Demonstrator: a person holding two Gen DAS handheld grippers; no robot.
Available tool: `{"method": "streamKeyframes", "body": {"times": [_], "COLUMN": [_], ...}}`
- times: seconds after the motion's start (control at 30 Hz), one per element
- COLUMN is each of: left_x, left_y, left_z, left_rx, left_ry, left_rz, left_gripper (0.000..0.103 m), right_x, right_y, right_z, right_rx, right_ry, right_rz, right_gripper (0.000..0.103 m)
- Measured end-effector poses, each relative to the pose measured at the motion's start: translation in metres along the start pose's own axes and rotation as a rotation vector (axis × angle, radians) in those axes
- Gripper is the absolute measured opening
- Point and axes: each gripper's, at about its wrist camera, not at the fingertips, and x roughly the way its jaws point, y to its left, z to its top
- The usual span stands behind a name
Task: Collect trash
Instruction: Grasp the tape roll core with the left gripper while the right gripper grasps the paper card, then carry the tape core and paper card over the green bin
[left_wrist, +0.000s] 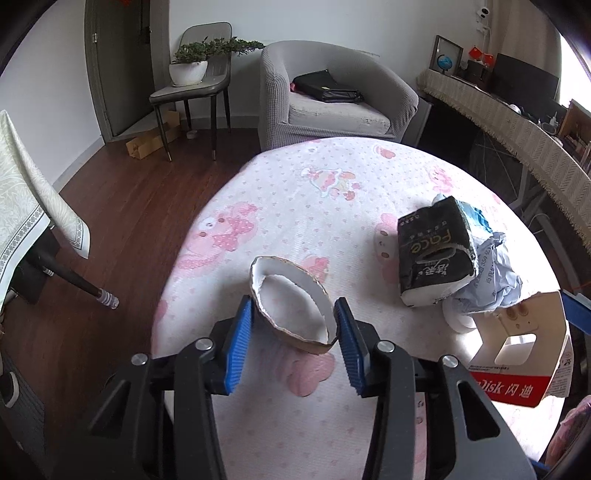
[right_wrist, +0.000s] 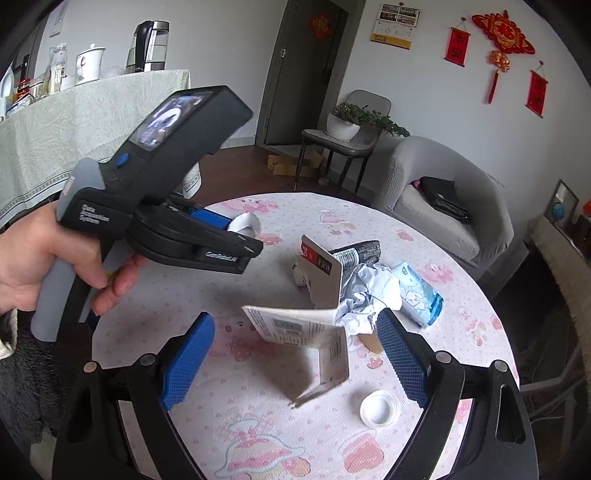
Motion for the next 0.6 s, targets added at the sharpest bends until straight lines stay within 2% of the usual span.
{"method": "streamKeyframes", "body": {"times": [0.1, 0.13, 0.27, 0.33, 0.4, 0.6], "left_x": [-0.011, -0.015, -0.026, -0.030, -0.033, -0.046], "left_y": [0.013, 0.015, 0.034, 0.043, 0.056, 0.083], "left_z": [-0.001, -0.001, -0.002, -0.003, -0.004, -0.004], "left_rx": [-0.015, -0.018, -0.026, -0.035, -0.054, -0.093], "left_ry": [-0.022, -0.028, -0.045, -0.044, -0.046, -0.062], "left_rz": [-0.003, -0.004, 0.001, 0.014, 0.019, 0.031], "left_gripper": [0.047, 0.047, 0.047, 0.047, 0.047, 0.047], "right_x": [0.005, 0.007, 0.027, 0.031, 0.031, 0.033], "right_y": [0.005, 0.007, 0.008, 0.006, 0.003, 0.012], "right_z": [0.006, 0.007, 0.011, 0.013, 0.016, 0.027], "right_rx": [-0.009, -0.013, -0.013, 0.007, 0.032, 0.053], "right_ry": [0.001, 0.008, 0.091, 0.102, 0.095, 0.111], "right_rz": [-0.012, -0.019, -0.063, -0.058, -0.040, -0.030], "right_gripper": [0.087, 0.082, 0.069, 0.057, 0.051, 0.049]}}
